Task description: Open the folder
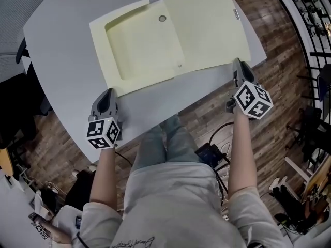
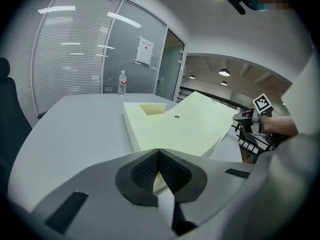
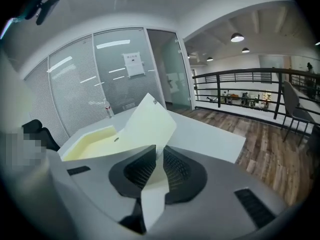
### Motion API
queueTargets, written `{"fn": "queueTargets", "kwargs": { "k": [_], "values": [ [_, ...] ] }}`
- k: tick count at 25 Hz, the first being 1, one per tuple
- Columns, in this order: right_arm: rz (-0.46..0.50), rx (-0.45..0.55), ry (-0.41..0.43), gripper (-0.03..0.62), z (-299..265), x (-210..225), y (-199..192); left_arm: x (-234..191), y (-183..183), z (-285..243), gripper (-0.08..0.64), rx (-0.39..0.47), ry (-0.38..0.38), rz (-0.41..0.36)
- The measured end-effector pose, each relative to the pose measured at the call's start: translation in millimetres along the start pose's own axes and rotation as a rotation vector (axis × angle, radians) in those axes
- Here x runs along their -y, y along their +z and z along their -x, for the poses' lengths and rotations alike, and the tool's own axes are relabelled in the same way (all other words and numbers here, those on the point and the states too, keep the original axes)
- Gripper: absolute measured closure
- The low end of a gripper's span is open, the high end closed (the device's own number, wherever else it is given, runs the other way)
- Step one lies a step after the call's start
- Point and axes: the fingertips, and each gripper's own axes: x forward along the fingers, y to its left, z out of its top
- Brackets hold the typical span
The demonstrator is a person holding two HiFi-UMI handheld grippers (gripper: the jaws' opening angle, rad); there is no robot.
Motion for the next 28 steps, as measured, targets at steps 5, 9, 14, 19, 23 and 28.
{"fn": "queueTargets", "kwargs": {
  "k": [5,9,14,19,23,28],
  "values": [
    [0.029,-0.090,-0.092,0.484,-17,20,-13,-1,3,3,0.551,0.004,0.007,-0.005],
    [0.093,-0.165,-0.174,0.456,-27,31,-24,0,4,6,0.551,0.002,0.015,-0.012],
    [0.167,-0.254,-0.258,0.448,-44,44,-42,3,3,5,0.551,0.002,0.029,-0.008],
    [0.265,-0.286,-0.310,0.434,-52,46,-48,3,4,7,0.551,0.008,0.034,-0.001],
    [0.268,-0.278,-0.311,0.425,-54,47,-49,3,4,9,0.551,0.014,0.039,0.003],
    [0.272,-0.254,-0.321,0.339,-52,56,-43,3,6,10,0.551,0.017,0.042,0.007]
  ]
}}
